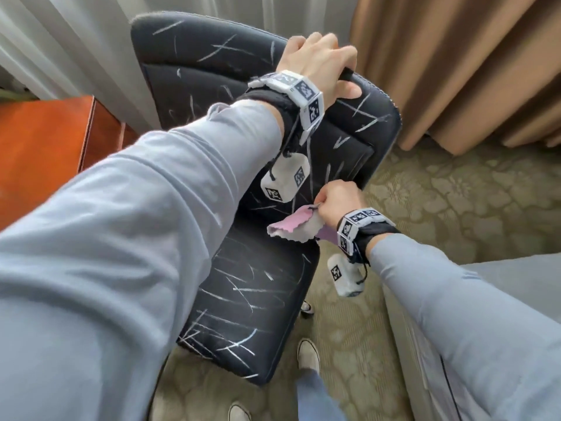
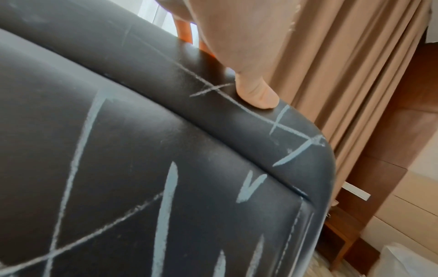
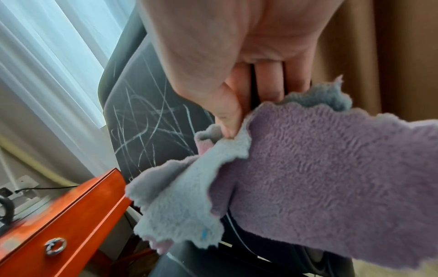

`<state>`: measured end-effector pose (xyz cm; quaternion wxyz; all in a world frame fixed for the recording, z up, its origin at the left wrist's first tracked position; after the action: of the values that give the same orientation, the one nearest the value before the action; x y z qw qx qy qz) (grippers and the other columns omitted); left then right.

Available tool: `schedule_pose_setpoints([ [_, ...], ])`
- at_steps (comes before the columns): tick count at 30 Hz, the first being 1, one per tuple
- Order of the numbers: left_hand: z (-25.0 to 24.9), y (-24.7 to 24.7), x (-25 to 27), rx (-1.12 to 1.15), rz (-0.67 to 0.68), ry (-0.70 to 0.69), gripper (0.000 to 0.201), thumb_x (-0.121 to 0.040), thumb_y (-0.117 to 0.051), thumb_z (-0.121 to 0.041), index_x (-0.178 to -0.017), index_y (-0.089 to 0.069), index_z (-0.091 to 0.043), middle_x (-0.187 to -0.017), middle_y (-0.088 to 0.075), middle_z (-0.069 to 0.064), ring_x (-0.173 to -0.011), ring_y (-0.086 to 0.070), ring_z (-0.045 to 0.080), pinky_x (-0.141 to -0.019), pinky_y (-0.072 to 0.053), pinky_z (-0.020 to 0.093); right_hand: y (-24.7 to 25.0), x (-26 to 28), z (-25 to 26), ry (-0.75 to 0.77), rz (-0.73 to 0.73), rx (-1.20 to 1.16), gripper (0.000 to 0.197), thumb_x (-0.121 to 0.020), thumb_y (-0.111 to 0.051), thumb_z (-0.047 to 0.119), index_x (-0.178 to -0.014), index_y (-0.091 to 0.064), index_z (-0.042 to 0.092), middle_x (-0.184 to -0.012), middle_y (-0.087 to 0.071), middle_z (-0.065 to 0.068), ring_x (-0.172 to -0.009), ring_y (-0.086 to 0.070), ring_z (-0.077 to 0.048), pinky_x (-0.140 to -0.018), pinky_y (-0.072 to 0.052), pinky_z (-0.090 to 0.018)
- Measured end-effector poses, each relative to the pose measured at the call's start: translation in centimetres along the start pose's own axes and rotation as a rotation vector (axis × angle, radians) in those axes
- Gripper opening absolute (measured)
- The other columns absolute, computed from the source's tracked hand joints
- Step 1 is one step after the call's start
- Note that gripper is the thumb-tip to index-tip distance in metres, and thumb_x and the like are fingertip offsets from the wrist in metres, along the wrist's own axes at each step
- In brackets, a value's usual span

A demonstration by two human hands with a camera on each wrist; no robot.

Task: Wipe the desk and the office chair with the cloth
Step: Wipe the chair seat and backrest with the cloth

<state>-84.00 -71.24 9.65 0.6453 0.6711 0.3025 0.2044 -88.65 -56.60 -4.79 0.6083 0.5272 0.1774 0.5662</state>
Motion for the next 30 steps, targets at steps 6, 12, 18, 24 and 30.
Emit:
schedule_pose_setpoints([
  [6,0.4,0.2,-4.8,0.042,0.01,0.054,0.045,-0.095,-0.054,-0.057,-0.126,-0.057,-0.026,-0.13,-0.055,0.004,-0.125,-0.047,0.026,-0.109,-0.029,0.04,2.1,-2.7,-1.3,-0.004,-0.066,-0.012,0.024,-0.083,-0.056,0.016,-0.095,-0.074,0.025,-0.096,-0.07,-0.011,-0.092,-0.064,-0.033,-0.074,-0.05,-0.03],
  [12,0.6,-0.7,-1.2,0.146,-0.156,0.065,0.047,-0.091,-0.064,-0.045,-0.131,-0.054,-0.022,-0.148,-0.047,0.0,-0.145,-0.031,0.025,-0.122,-0.014,0.05,1.1,-2.1,-2.6,-0.025,-0.041,-0.097,0.018,-0.076,-0.056,0.022,-0.085,-0.071,0.027,-0.084,-0.069,0.002,-0.079,-0.061,-0.022,-0.065,-0.043,-0.026],
  [18,-0.1,-8.3,15.6,0.315,-0.304,0.052,0.035,-0.08,-0.068,-0.032,-0.111,-0.065,-0.016,-0.121,-0.057,0.002,-0.108,-0.057,0.022,-0.085,-0.047,0.044,-3.6,1.4,-2.4,-0.074,0.069,-0.308,0.008,-0.071,-0.072,0.021,-0.064,-0.071,0.026,-0.062,-0.067,0.009,-0.07,-0.062,-0.009,-0.058,-0.045,-0.019],
  [24,0.3,-19.2,30.2,0.565,0.449,0.535,0.063,-0.071,-0.075,-0.05,-0.125,-0.05,-0.031,-0.126,-0.055,-0.005,-0.111,-0.061,0.022,-0.092,-0.051,0.041,-11.7,5.5,0.4,-0.199,0.173,-0.564,0.004,-0.061,-0.073,0.01,-0.06,-0.072,0.014,-0.061,-0.068,-0.003,-0.062,-0.062,-0.018,-0.059,-0.048,-0.026],
  [30,4.0,-22.4,38.1,0.529,0.491,0.478,0.047,-0.086,-0.059,-0.022,-0.133,-0.051,-0.021,-0.129,-0.061,0.004,-0.115,-0.061,0.029,-0.093,-0.049,0.04,-19.8,9.8,3.4,-0.311,0.283,-0.72,0.009,-0.063,-0.067,0.004,-0.064,-0.065,0.013,-0.074,-0.07,-0.021,-0.064,-0.067,-0.027,-0.063,-0.059,-0.039],
])
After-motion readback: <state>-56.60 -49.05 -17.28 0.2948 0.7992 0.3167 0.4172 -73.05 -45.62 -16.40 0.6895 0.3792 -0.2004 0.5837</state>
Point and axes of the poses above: each hand's wrist, its own x-axis away from the middle knuckle, its own y-axis out of the back of the hand, z = x × y, the point moved 3 cm from there along -x, towards the middle knuckle
